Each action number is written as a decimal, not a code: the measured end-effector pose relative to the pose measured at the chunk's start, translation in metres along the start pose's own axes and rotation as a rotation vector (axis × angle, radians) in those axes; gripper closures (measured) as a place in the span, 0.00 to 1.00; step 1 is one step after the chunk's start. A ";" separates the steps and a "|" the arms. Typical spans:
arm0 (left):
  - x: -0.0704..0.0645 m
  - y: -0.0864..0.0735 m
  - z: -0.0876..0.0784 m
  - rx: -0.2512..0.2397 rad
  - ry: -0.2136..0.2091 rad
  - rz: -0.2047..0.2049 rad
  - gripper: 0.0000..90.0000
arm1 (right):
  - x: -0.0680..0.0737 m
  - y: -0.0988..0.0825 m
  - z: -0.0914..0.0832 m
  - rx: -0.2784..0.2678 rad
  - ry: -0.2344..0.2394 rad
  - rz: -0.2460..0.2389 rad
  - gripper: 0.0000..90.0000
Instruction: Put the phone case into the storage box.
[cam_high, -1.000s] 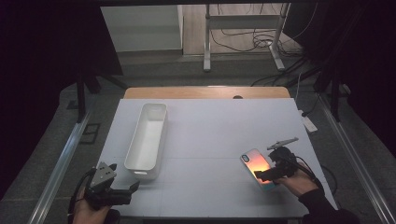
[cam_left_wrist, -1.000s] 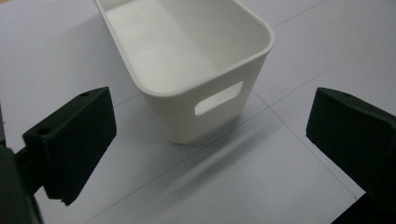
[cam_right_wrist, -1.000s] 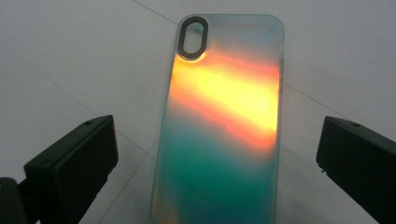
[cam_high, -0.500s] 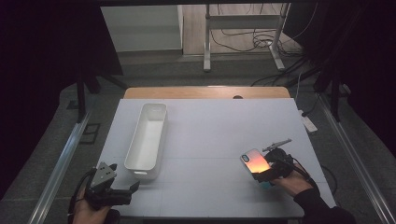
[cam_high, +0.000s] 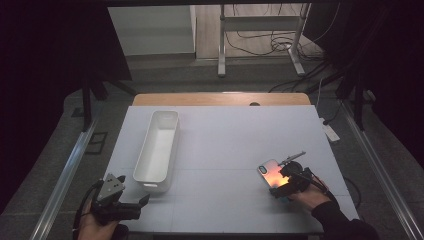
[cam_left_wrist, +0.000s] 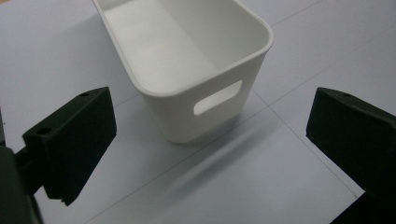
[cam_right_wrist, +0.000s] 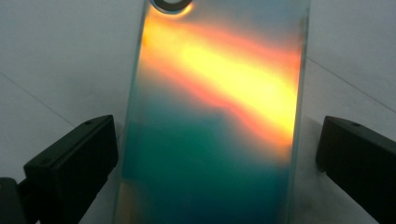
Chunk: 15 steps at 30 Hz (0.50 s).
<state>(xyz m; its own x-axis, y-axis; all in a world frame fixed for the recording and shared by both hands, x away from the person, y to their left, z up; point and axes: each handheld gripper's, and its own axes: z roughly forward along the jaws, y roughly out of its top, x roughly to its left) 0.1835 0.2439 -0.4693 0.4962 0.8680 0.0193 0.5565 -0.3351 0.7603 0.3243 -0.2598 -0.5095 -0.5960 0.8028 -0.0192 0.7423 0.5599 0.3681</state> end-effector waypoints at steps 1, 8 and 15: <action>0.000 0.000 0.000 0.001 0.000 0.001 0.02 | 0.000 0.000 0.001 0.002 -0.004 -0.009 0.00; 0.000 0.000 0.000 0.001 0.001 0.001 0.02 | 0.002 0.001 0.001 0.016 -0.021 -0.017 0.00; 0.000 0.000 0.000 0.002 0.000 0.000 0.02 | 0.004 0.003 -0.004 0.027 -0.017 -0.020 0.16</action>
<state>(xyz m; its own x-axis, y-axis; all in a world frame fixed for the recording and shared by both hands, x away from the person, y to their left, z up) 0.1836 0.2439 -0.4693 0.4961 0.8680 0.0197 0.5574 -0.3359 0.7593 0.3226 -0.2557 -0.5051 -0.6055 0.7947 -0.0417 0.7387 0.5808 0.3419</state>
